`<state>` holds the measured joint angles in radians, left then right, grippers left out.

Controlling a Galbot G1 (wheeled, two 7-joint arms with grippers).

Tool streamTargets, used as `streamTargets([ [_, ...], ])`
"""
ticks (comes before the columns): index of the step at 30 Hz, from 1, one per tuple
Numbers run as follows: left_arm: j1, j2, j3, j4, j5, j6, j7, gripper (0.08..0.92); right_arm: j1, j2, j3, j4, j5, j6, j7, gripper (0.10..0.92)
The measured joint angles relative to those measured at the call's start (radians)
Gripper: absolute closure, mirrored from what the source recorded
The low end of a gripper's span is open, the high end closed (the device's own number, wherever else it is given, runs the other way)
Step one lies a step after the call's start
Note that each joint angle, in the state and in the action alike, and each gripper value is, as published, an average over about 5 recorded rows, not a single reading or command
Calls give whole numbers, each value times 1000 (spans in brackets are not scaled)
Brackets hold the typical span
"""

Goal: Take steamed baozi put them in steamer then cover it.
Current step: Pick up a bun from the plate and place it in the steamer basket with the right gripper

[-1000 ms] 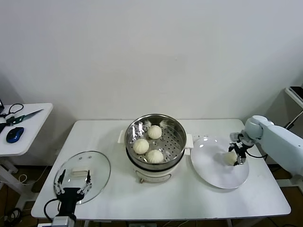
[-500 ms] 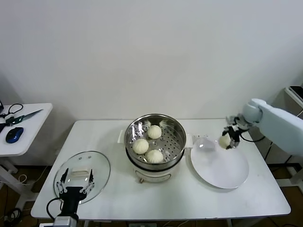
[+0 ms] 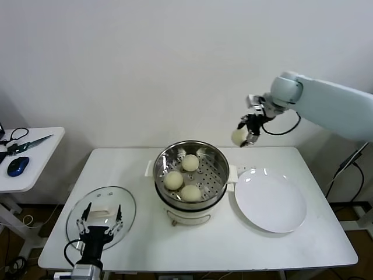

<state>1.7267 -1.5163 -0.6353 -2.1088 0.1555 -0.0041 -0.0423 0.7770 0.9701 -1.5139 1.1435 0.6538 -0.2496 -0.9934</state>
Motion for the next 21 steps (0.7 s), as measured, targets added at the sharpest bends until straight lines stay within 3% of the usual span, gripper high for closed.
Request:
streamTargets([
  [9, 10, 8, -1, 4, 1, -9, 1, 177, 62, 146, -132, 63, 170, -57, 73, 313],
  [21, 5, 14, -10, 5, -4, -7, 1, 177, 26, 236, -233, 80, 212, -87, 127, 307],
])
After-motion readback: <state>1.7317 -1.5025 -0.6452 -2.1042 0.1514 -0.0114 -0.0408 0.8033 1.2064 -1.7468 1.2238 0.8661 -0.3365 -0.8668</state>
